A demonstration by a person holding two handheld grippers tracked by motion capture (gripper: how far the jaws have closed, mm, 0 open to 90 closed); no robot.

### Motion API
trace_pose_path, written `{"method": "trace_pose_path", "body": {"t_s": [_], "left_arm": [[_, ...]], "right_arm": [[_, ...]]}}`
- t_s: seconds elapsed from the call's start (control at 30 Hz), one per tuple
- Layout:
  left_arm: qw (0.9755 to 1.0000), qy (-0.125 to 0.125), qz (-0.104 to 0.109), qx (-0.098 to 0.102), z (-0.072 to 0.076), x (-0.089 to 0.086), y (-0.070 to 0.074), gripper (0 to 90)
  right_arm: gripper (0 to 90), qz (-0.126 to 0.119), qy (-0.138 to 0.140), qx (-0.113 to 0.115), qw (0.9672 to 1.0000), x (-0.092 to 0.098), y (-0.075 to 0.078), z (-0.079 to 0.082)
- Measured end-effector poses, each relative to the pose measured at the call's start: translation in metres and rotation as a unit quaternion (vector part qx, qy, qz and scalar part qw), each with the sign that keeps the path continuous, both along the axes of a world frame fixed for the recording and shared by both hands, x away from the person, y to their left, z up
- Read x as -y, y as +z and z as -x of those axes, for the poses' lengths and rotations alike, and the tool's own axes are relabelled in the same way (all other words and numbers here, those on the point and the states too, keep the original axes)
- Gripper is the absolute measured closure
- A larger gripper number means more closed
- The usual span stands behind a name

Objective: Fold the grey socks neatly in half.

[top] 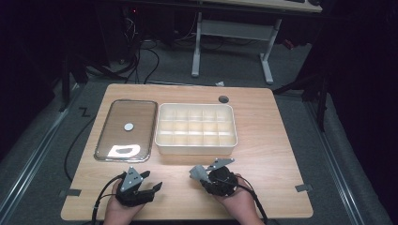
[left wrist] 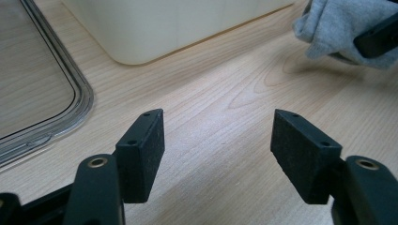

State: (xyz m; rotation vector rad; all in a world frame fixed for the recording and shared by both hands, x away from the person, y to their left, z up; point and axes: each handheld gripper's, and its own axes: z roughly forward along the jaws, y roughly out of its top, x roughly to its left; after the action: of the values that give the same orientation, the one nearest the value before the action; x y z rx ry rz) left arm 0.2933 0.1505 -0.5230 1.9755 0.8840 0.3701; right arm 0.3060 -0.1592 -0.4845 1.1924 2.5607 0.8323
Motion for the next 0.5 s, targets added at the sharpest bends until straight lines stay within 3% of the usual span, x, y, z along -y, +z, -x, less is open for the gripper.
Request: {"method": "trace_pose_path", "body": {"t_s": [0.3,0.5], "left_arm": [[1.0000,-0.006,0.003,0.004,0.002,0.003,0.001,35.8],[1.0000,-0.001,0.006,0.004,0.001,0.001,0.002,36.4]], "right_arm": [[68.8,-0.013,-0.024,0.004,0.9996,0.033,0.009,0.000],[68.8,0.010,-0.039,0.000,0.9992,0.050,0.010,0.000]]}}
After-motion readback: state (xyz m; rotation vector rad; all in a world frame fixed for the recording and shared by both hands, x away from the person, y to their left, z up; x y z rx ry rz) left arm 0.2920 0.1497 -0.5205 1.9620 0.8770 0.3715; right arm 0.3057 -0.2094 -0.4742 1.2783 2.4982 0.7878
